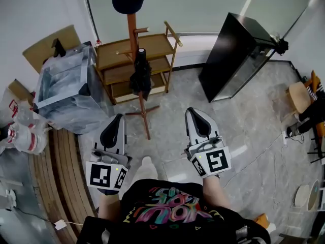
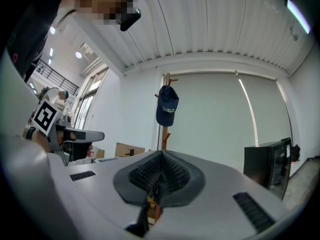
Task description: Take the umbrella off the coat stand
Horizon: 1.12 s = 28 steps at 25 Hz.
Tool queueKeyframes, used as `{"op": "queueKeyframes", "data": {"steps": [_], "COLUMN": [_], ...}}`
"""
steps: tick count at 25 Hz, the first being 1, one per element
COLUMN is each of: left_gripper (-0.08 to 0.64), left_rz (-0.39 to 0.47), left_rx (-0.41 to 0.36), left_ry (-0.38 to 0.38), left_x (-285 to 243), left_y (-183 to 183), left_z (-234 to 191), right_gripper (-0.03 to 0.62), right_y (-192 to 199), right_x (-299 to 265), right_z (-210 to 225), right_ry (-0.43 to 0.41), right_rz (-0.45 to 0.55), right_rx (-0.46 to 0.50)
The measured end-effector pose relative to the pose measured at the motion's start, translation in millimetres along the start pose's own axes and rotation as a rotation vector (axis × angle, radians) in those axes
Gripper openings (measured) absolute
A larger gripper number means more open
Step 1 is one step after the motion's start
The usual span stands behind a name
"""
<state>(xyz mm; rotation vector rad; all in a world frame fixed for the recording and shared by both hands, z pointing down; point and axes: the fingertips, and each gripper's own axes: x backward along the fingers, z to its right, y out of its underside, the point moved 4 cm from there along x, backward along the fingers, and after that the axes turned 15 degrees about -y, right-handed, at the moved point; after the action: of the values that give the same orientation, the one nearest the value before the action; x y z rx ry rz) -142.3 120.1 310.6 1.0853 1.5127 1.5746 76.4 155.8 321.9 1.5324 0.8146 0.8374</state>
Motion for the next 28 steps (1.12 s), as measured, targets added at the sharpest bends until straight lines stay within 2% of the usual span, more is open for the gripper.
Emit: {"op": "queueKeyframes", "data": {"steps": [5,13,21,28], "left_gripper": [0.026,0.025,0.026,0.025], "left_rz": [-0.005,-0.029,-0.060,-0.041], "left_rx": [0.002,-0.002,0.010,0.001], "left_ry": [0.035,0.085,0.085,0.037], "left_x": [-53,-106,-138,-182], "left_y": [1,11,26,31], "left_z": [-29,-67,-76,-70], "right_gripper": [0.014,0.014,0.014,0.014], "right_y": [0,11,27,35], "right_x": [-54,-113,-142,-179], "right_z": [20,32,51,91], "right_ry": [0.026,0.054,0.040,-0.033], "right_rz": [-0.007,-0.029,-0.053,-0.035], "right_rx": [0.001,-0.013,-0.049,-0.041]}}
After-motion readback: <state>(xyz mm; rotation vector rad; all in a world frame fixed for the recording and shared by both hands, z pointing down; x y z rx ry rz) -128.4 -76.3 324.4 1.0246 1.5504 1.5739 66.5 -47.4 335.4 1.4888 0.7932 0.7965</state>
